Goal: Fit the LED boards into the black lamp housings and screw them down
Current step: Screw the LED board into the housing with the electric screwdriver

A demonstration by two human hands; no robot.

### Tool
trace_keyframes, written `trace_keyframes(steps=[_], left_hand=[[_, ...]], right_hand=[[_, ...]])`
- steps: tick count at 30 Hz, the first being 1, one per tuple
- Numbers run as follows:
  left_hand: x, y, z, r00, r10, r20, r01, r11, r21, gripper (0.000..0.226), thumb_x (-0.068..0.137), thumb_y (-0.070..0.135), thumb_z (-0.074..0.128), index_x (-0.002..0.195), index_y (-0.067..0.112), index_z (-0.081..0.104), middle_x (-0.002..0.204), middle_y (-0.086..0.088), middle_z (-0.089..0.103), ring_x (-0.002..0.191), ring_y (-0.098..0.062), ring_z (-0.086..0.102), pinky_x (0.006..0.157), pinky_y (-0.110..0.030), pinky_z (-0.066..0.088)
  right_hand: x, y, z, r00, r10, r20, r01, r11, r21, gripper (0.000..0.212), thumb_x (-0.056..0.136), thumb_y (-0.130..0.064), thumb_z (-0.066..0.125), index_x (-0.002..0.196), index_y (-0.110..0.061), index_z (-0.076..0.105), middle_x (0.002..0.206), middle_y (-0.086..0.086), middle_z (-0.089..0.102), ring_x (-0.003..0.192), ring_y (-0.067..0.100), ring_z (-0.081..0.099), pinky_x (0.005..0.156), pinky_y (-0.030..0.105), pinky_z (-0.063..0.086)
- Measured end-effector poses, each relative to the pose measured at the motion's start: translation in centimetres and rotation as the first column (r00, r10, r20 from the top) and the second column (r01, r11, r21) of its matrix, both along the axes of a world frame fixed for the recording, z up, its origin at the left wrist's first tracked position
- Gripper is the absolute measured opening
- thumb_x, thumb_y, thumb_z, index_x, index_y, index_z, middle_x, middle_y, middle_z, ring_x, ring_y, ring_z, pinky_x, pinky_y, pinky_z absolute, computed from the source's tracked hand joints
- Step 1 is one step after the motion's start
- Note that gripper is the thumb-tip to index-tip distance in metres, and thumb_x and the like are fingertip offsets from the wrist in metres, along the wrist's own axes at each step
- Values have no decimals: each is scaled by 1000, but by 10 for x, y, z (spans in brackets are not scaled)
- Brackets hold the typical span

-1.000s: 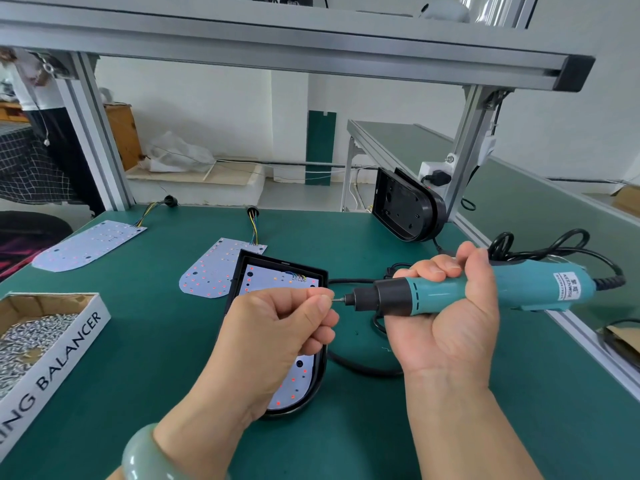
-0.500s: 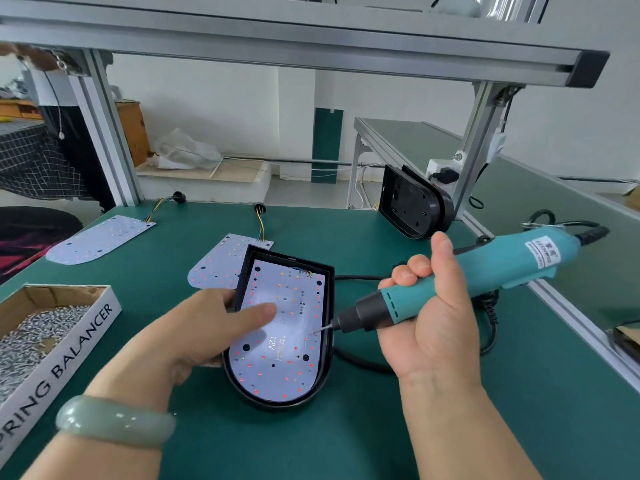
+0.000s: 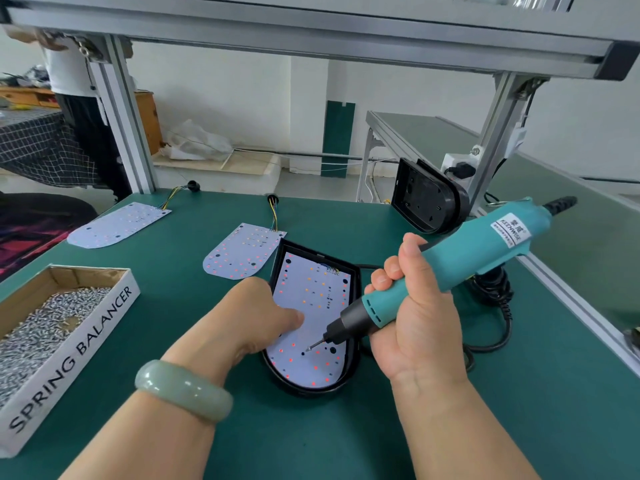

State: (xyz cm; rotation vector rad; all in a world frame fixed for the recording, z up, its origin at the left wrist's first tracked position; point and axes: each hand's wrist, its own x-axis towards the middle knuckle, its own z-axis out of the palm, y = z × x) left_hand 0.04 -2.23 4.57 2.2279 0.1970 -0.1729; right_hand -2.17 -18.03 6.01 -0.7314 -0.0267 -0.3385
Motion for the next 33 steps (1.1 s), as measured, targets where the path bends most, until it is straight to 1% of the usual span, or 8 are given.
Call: trace_keyframes(steps=[5, 8, 12, 17, 20, 24, 29, 33], left_hand=[[1, 2, -4, 1000, 3, 4, -3, 1000, -6, 27, 78, 21, 71, 84, -4, 63, 69, -11, 62, 58, -23, 50, 59, -27, 39], [3, 3, -7, 1000, -12, 8, 12, 1000, -10, 28, 77, 21, 70, 89, -4, 64, 82, -21, 69, 62, -23, 52, 63, -29, 42], [4, 3, -7, 1000, -24, 10, 24, 1000, -2, 27, 78, 20, 69, 84, -5, 62, 70, -9, 56, 60, -22, 46, 62, -29, 37], [0, 0, -3, 999, -29, 31, 27, 999, 47, 26, 78, 20, 66, 64, 12, 45, 58, -3, 41, 54, -21, 34, 56, -26, 29], [-1, -1, -2, 998, -28, 51, 25, 998, 55, 31, 78, 19, 66, 61, 13, 41, 54, 0, 39, 51, -22, 32, 52, -25, 28], [-1, -1, -1, 997, -41, 63, 38, 998, 54, 28, 79, 20, 67, 65, 11, 45, 58, -3, 41, 53, -22, 35, 54, -26, 30], [-3, -2, 0, 997, -25, 76, 18, 996, 82, 41, 78, 19, 67, 58, 16, 32, 48, 4, 30, 47, -20, 26, 47, -23, 21], [-3, -2, 0, 997, -14, 73, 8, 996, 84, 43, 79, 20, 68, 57, 16, 30, 47, 5, 28, 46, -19, 25, 47, -24, 21]], right_hand=[[2, 4, -5, 1000, -6, -4, 5, 997, -76, 8, 76, -24, 69, 73, -29, 63, 60, -8, 46, 52, 8, 42, 54, 19, 38], [2, 6, -5, 1000, -8, 15, 10, 996, -92, 8, 76, -23, 67, 81, -25, 61, 59, -7, 45, 51, 8, 43, 53, 17, 40], [1, 10, -3, 996, 3, 89, 14, 981, -192, 16, 79, -22, 64, 93, -19, 56, 56, -9, 48, 51, 7, 45, 55, 17, 42], [0, 17, 1, 981, 43, 189, 18, 951, -310, 15, 77, -24, 71, 87, -21, 60, 57, -6, 49, 51, 11, 46, 57, 23, 43], [1, 17, 3, 976, 53, 210, 15, 951, -310, 8, 80, -19, 68, 82, -22, 61, 54, -6, 48, 49, 11, 45, 56, 22, 42], [4, 15, 5, 978, 68, 198, -10, 959, -282, 18, 82, -17, 62, 70, -31, 65, 51, -8, 46, 48, 11, 42, 55, 21, 40], [4, 17, 6, 963, 119, 240, -45, 955, -294, 16, 80, -18, 66, 69, -30, 64, 51, -8, 45, 47, 11, 41, 54, 21, 41], [4, 16, 6, 965, 136, 226, -72, 959, -273, 21, 82, -12, 60, 68, -28, 64, 51, -7, 44, 47, 11, 40, 53, 20, 40]])
